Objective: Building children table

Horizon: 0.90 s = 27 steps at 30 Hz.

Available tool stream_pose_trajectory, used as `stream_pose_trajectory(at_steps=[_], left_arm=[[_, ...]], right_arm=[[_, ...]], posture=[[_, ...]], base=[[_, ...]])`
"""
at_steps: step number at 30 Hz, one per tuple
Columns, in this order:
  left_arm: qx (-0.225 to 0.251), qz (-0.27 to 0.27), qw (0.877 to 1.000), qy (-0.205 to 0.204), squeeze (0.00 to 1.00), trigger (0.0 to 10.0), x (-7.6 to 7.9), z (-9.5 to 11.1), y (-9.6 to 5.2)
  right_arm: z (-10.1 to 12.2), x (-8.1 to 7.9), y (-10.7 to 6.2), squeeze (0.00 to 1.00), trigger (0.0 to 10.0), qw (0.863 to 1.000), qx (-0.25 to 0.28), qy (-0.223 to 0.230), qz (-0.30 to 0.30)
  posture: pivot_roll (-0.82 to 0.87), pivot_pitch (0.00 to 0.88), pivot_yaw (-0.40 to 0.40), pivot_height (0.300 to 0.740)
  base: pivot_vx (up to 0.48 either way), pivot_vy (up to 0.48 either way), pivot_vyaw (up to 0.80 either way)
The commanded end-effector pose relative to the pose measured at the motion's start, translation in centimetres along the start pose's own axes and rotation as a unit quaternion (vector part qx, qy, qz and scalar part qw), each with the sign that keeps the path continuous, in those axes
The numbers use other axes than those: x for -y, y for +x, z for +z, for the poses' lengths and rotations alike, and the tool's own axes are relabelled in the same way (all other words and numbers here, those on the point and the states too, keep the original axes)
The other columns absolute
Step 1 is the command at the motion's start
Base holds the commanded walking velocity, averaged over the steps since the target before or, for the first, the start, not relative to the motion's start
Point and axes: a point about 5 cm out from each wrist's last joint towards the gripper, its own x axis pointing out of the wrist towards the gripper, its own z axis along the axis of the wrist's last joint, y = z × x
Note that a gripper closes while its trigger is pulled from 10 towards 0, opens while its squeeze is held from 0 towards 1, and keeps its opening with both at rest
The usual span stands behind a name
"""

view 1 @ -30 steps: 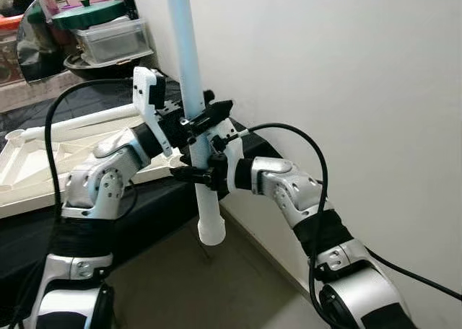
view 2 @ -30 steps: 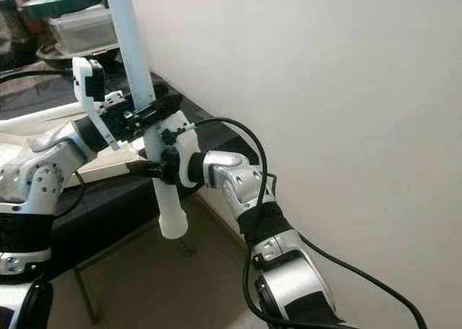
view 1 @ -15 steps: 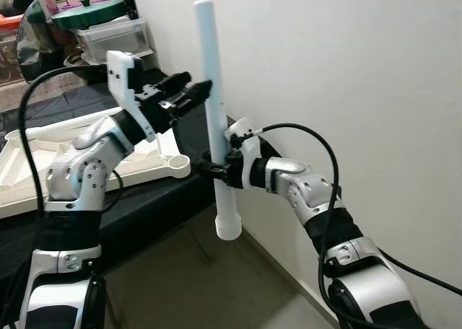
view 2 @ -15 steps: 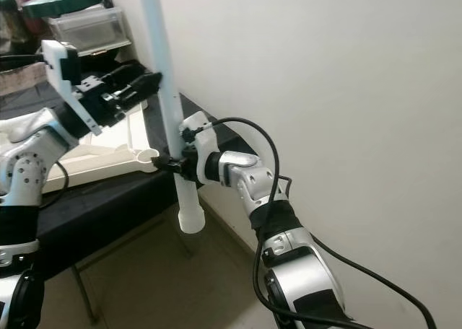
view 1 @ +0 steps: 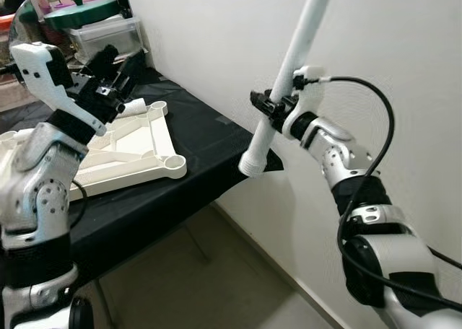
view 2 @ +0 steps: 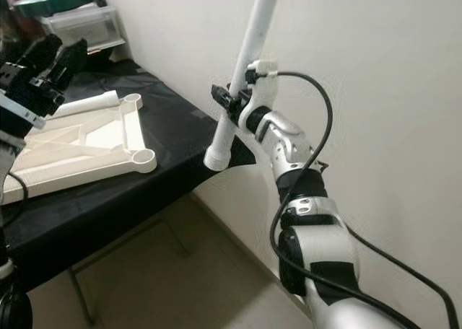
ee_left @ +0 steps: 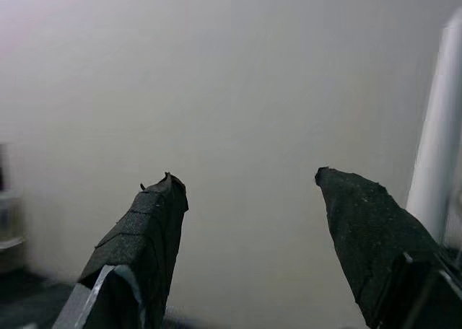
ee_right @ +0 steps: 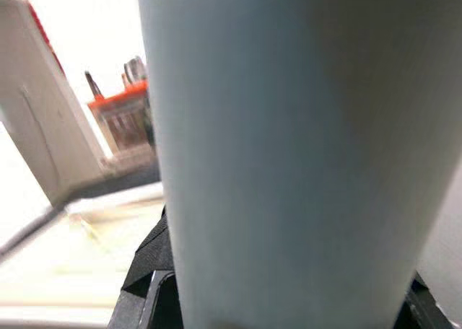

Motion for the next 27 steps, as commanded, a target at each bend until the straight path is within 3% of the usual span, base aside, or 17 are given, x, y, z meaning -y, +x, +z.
stream_pose_trajectory(at_steps=[1, 3, 5, 9, 10, 16, 20, 23, 27], left_arm=[[-0.02, 0.001, 1.0, 0.011, 0.0, 10.0, 0.3, -0.7, -0.2], [-0.066, -0.009, 0.998, 0.015, 0.0, 10.0, 1.8, -3.2, -1.3], [-0.097, -0.007, 0.995, 0.014, 0.0, 10.0, 3.1, -5.4, -2.4], [-0.104, -0.002, 0.995, 0.013, 0.0, 10.0, 3.5, -5.9, -2.8], [-0.103, 0.032, 0.994, 0.003, 0.0, 10.0, 3.7, -6.5, -3.2], [-0.097, 0.111, 0.989, -0.014, 0.0, 10.0, 4.3, -7.2, -4.3], [-0.106, 0.127, 0.986, -0.012, 0.0, 10.0, 5.1, -7.7, -5.0], [-0.115, 0.124, 0.985, -0.017, 0.0, 10.0, 6.9, -8.4, -5.6], [-0.118, 0.12, 0.985, -0.023, 0.0, 10.0, 7.7, -8.7, -5.7]], right_arm=[[1.2, -0.7, 0.3, 0.0, 0.0, 0.999, 0.033, 0.004, 0.011], [1.2, -2.1, 0.4, 0.0, 0.0, 0.997, 0.054, 0.028, 0.045], [0.4, -3.5, 0.3, 0.0, 0.0, 0.996, 0.062, 0.022, 0.065], [0.0, -3.9, 0.3, 0.0, 0.0, 0.996, 0.063, 0.016, 0.066], [-0.8, -4.2, 0.0, 0.0, 9.8, 0.996, 0.06, -0.003, 0.062], [-2.2, -4.3, -1.3, 0.0, 10.0, 0.996, 0.058, -0.059, 0.036], [-2.7, -3.5, -2.3, 0.0, 10.0, 0.996, 0.06, -0.072, 0.004], [-3.0, -2.7, -3.4, 0.0, 10.0, 0.995, 0.059, -0.079, -0.025], [-2.9, -2.6, -3.8, 0.0, 10.0, 0.994, 0.063, -0.079, -0.036]], posture=[[-0.03, 0.0, 0.026, 0.74], [-0.03, 0.0, 0.026, 0.74], [-0.03, 0.0, 0.026, 0.74], [-0.04, 0.0, 0.032, 0.74], [-0.04, 0.0, 0.032, 0.74], [-0.05, 0.0, 0.03, 0.74], [-0.05, 0.0, 0.032, 0.74], [-0.08, 0.0, 0.033, 0.74], [-0.1, 0.0, 0.052, 0.74]], base=[[0.0, 0.0, 0.0], [0.0, 0.0, 0.0], [0.0, 0.0, 0.0], [0.0, 0.0, 0.0], [0.0, 0.0, 0.0], [0.0, 0.0, 0.0], [0.0, 0.0, 0.5], [0.0, 0.0, 0.8], [0.0, 0.0, 0.8]])
